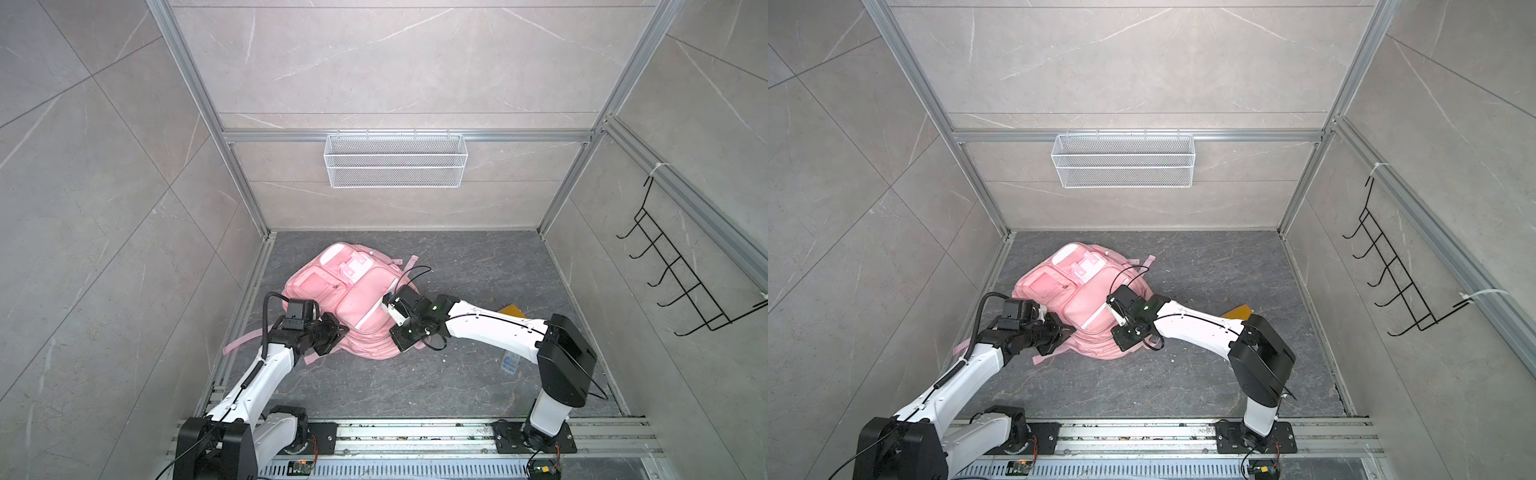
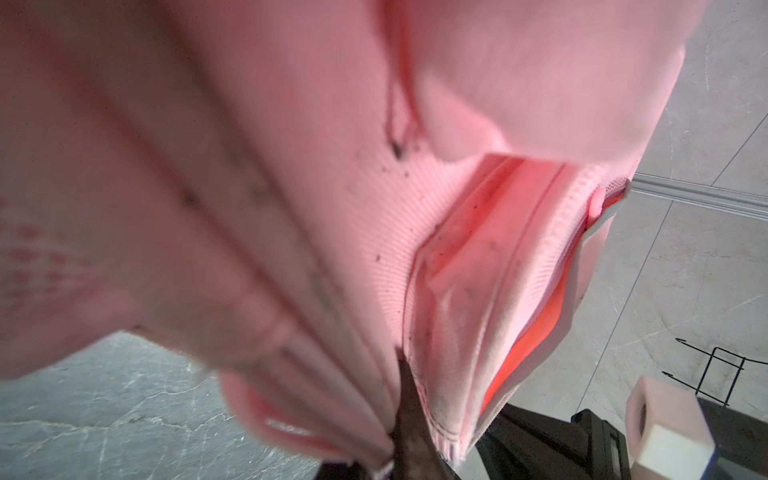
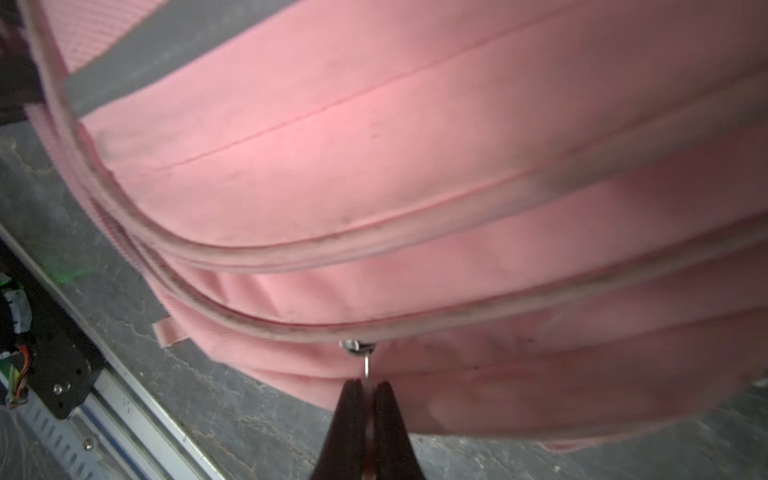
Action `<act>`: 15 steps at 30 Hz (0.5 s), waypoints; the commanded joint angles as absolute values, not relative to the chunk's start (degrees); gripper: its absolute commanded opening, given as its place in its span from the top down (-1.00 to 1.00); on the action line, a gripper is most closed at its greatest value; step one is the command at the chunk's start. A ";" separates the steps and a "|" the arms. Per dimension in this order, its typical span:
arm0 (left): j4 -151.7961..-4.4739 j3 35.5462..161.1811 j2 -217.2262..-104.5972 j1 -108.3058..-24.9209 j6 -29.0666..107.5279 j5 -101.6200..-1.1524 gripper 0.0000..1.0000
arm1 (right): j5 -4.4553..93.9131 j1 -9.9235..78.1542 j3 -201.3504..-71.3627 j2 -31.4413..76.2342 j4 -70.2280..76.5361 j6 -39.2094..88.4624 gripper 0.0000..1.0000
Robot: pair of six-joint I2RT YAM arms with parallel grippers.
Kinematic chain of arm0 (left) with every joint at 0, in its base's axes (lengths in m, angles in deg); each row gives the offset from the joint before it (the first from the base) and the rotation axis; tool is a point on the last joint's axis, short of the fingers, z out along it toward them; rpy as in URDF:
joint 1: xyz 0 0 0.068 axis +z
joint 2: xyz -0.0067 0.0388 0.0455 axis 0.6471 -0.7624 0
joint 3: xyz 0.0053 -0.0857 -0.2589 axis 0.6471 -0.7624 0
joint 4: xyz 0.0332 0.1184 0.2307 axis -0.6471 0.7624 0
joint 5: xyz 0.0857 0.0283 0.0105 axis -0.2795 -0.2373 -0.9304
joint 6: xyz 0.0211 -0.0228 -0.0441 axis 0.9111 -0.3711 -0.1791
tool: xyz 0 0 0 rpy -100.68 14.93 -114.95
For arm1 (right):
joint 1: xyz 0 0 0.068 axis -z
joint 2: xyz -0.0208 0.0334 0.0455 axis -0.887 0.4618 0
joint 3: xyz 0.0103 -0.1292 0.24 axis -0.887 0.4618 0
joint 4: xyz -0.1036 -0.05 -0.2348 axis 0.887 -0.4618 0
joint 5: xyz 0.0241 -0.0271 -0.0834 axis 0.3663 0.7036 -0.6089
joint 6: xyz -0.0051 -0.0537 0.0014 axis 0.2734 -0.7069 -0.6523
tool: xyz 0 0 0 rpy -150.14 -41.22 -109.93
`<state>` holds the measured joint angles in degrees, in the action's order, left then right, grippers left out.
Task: Pack the student bag
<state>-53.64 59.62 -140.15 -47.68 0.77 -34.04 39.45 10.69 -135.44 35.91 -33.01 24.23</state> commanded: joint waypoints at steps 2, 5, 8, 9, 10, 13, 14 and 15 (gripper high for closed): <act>-53.50 63.86 -140.03 -44.87 5.86 -35.79 1.00 | 32.08 16.26 -134.33 33.07 -41.03 24.24 1.00; -51.84 64.97 -140.03 -43.79 7.94 -36.05 1.00 | 29.67 19.63 -134.27 32.19 -42.67 23.98 1.00; -50.96 66.11 -140.53 -43.31 9.69 -36.73 1.00 | 29.23 22.37 -133.79 31.22 -42.87 24.32 1.00; -50.69 66.54 -140.76 -43.27 10.22 -37.05 1.00 | 29.23 23.07 -133.68 30.89 -42.79 24.62 1.00; -50.41 66.98 -140.97 -43.23 10.72 -37.40 1.00 | 29.16 23.38 -133.54 30.60 -42.78 24.96 1.00; -49.72 68.34 -141.50 -43.22 12.86 -37.99 1.00 | 28.94 23.51 -132.01 29.17 -42.19 26.49 1.00; -49.15 68.94 -141.61 -43.27 14.08 -38.68 1.00 | 28.88 23.48 -130.97 28.44 -41.67 27.07 1.00; -48.51 69.73 -141.93 -43.31 15.36 -39.32 1.00 | 29.27 23.40 -129.45 27.58 -40.87 27.79 1.00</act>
